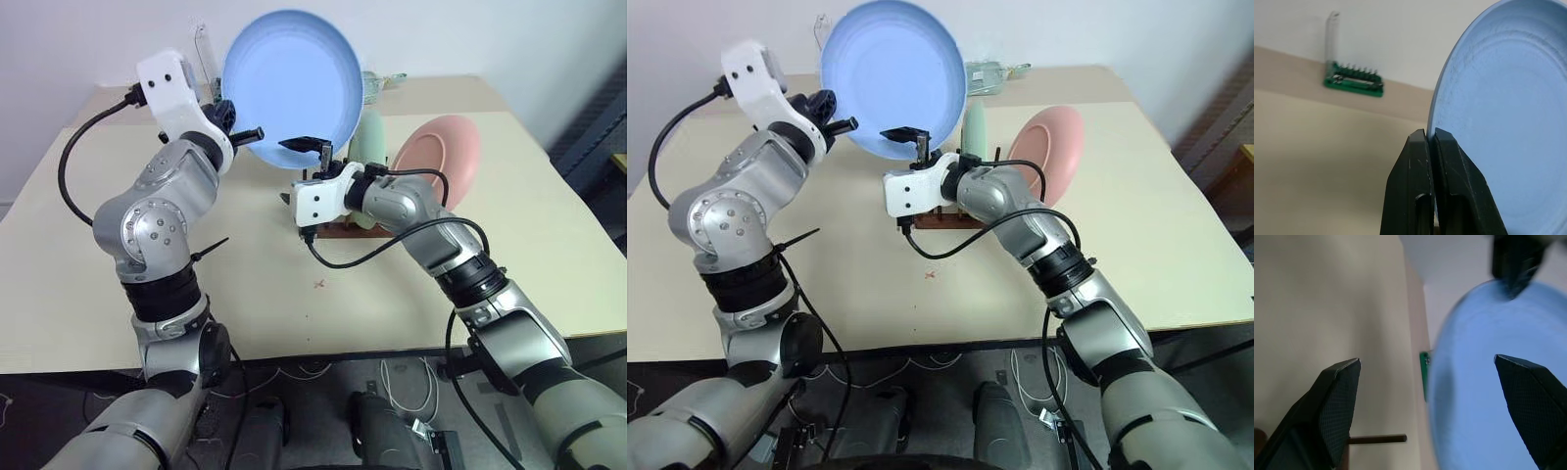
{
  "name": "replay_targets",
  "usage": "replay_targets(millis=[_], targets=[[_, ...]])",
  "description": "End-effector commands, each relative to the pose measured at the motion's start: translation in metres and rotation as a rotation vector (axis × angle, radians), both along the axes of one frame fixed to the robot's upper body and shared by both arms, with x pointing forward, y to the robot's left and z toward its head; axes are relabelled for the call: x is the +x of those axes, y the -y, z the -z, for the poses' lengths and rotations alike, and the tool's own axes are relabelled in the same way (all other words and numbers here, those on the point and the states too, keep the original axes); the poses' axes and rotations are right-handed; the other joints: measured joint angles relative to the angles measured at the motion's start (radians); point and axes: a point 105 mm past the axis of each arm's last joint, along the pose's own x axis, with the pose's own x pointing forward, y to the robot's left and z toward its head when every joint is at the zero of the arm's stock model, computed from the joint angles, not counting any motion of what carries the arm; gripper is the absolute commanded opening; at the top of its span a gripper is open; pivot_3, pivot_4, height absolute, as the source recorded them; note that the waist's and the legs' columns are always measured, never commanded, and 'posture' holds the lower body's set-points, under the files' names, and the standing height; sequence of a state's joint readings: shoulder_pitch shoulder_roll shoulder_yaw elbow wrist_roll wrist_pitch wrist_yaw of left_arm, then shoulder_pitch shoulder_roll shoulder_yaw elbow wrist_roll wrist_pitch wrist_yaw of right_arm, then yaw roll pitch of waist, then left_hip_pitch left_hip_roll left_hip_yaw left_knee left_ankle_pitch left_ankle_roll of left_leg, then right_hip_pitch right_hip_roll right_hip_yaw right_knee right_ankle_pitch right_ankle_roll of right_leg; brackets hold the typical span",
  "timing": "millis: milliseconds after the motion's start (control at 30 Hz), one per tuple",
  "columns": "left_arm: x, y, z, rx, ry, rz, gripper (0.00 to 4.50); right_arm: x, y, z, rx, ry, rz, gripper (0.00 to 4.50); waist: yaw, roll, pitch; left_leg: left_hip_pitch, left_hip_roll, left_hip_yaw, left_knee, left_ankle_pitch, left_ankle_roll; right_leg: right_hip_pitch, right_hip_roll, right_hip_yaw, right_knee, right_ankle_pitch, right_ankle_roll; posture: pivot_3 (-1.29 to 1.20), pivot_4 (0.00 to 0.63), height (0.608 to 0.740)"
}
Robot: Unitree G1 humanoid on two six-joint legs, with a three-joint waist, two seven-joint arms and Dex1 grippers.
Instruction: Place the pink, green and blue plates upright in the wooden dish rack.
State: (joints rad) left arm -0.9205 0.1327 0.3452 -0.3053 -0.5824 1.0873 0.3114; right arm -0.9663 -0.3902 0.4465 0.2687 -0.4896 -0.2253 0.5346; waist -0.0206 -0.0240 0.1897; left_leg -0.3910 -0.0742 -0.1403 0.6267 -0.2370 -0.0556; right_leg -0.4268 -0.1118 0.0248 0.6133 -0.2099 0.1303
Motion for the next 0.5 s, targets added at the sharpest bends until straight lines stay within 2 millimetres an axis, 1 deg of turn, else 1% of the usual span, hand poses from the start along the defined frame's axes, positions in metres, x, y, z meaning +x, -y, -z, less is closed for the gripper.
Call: replay_targets(millis=[33, 67, 100, 167, 267, 300, 367, 400, 433, 467, 500], targets=[[-0.010, 0.002, -0.021, -0.007, 0.074, 0.008, 0.00, 0.002, -0.005, -0.021, 0.015, 0.081, 0.001, 4.44, 0.000, 0.000, 0.000, 0.000, 0.000, 0.000, 0.000, 0.000, 0.000, 0.000, 0.000, 0.000, 0.000, 0.000, 0.000, 0.00, 0.150, 0.740], [-0.010, 0.002, -0.023, -0.009, 0.078, 0.010, 0.00, 0.004, -0.004, -0.021, 0.012, 0.088, 0.016, 4.44, 0.000, 0.000, 0.000, 0.000, 0.000, 0.000, 0.000, 0.000, 0.000, 0.000, 0.000, 0.000, 0.000, 0.000, 0.000, 0.00, 0.150, 0.740], [-0.011, 0.002, -0.025, -0.007, 0.083, 0.014, 0.00, 0.007, -0.002, -0.024, 0.015, 0.099, 0.034, 4.21, 0.001, 0.000, 0.000, 0.000, 0.000, 0.000, 0.000, 0.000, 0.000, 0.000, 0.000, 0.000, 0.000, 0.000, 0.000, 0.00, 0.150, 0.740], [-0.011, 0.003, -0.025, -0.007, 0.084, 0.016, 0.00, 0.010, 0.000, -0.027, 0.021, 0.111, 0.054, 3.58, 0.002, 0.000, 0.000, 0.000, 0.000, 0.000, 0.000, 0.000, 0.000, 0.000, 0.000, 0.000, 0.000, 0.000, 0.000, 0.00, 0.150, 0.740], [-0.011, 0.003, -0.025, -0.015, 0.080, 0.017, 0.00, 0.009, 0.000, -0.027, 0.018, 0.120, 0.052, 2.09, 0.002, 0.000, 0.000, 0.000, 0.000, 0.000, 0.000, 0.000, 0.000, 0.000, 0.000, 0.000, 0.000, 0.000, 0.000, 0.00, 0.150, 0.740], [-0.011, 0.003, -0.025, -0.018, 0.081, 0.017, 0.00, 0.009, 0.000, -0.026, 0.016, 0.122, 0.050, 1.48, 0.002, 0.000, 0.000, 0.000, 0.000, 0.000, 0.000, 0.000, 0.000, 0.000, 0.000, 0.000, 0.000, 0.000, 0.000, 0.00, 0.150, 0.740], [-0.011, 0.002, -0.026, -0.039, 0.091, 0.023, 0.00, 0.008, -0.001, -0.026, 0.014, 0.127, 0.046, 0.45, 0.002, 0.000, 0.000, 0.000, 0.000, 0.000, 0.000, 0.000, 0.000, 0.000, 0.000, 0.000, 0.000, 0.000, 0.000, 0.00, 0.150, 0.740], [-0.011, 0.002, -0.026, -0.052, 0.095, 0.022, 0.00, 0.007, -0.001, -0.026, 0.015, 0.134, 0.045, 0.02, 0.001, 0.000, 0.000, 0.000, 0.000, 0.000, 0.000, 0.000, 0.000, 0.000, 0.000, 0.000, 0.000, 0.000, 0.000, 0.00, 0.150, 0.740], [-0.011, 0.000, -0.028, -0.077, 0.109, 0.021, 0.60, 0.006, -0.001, -0.027, 0.017, 0.138, 0.043, 0.00, 0.002, 0.000, 0.000, 0.000, 0.000, 0.000, 0.000, 0.000, -0.001, 0.000, 0.000, 0.000, 0.000, 0.000, 0.000, 0.00, 0.150, 0.740], [-0.012, -0.002, -0.031, -0.101, 0.127, 0.016, 0.92, 0.005, -0.001, -0.027, 0.017, 0.142, 0.040, 0.00, 0.002, 0.000, 0.000, 0.000, 0.000, 0.000, 0.000, 0.000, -0.001, 0.000, 0.000, 0.000, 0.000, 0.000, 0.000, 0.00, 0.150, 0.740], [-0.013, -0.005, -0.034, -0.119, 0.143, 0.008, 1.36, 0.005, -0.002, -0.027, 0.018, 0.145, 0.038, 0.00, 0.003, 0.000, 0.000, 0.000, 0.000, 0.000, 0.000, 0.000, -0.001, 0.000, 0.000, 0.000, 0.000, 0.000, 0.000, 0.00, 0.150, 0.740]])
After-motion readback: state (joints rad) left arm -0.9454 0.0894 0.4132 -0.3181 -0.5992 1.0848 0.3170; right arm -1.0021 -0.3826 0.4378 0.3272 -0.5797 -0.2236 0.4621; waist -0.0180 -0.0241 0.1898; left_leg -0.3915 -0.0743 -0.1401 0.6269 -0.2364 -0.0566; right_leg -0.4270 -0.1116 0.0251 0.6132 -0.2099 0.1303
